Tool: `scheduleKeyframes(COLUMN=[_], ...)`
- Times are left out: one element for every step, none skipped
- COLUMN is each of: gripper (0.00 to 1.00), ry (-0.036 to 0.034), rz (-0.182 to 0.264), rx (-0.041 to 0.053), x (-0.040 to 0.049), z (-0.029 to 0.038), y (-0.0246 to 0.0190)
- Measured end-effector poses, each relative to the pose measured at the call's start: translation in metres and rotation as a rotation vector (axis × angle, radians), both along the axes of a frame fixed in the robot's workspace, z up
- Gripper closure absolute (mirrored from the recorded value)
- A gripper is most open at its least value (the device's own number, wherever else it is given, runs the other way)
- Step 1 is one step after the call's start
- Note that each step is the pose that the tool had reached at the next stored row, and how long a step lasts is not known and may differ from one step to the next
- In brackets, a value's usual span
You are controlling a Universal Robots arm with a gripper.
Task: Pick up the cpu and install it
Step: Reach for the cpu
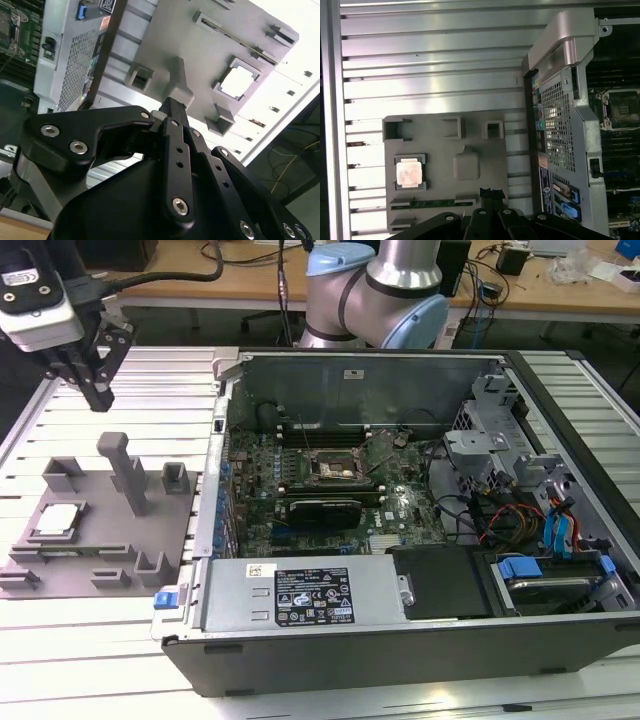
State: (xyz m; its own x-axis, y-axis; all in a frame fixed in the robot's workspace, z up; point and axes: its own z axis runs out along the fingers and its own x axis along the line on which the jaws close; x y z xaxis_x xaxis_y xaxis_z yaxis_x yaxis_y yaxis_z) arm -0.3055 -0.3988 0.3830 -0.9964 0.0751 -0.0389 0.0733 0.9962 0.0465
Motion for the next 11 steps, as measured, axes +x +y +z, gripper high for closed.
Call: scheduleKeyframes(gripper=[0.89,0.89,0.89,0.89,0.89,0.89,0.89,0.89,0.89,0.89,0.89], ry=[-0.0004,-0.0015,-0.0023,-0.0026,-0.0029,-0.0029,-0.0028,-0.0028,-0.0029,-0.0028,-0.0028], rz=[0.0,0.0,0.0,0.0,0.0,0.0,0.0,0.0,0.0,0.0,0.0], rx=[-0.0001,0.0,-0.0001,-0.0001,0.0,0.0,-0.0001,-0.0001,0.0,-0.0001,-0.0001], x=[-0.0028,-0.0077,-0.0116,-0.0139,-0.0179,-0.0203,-0.0233,-0.0254,-0.0278,-0.0306,-0.0326], z=[-0.0007,-0.0026,-0.0046,-0.0063,-0.0095,-0.0114,-0.0139,-0.0156,-0.0177,-0.0202,-0.022], y=[0.0,0.0,0.0,0.0,0.0,0.0,0.0,0.0,0.0,0.0,0.0])
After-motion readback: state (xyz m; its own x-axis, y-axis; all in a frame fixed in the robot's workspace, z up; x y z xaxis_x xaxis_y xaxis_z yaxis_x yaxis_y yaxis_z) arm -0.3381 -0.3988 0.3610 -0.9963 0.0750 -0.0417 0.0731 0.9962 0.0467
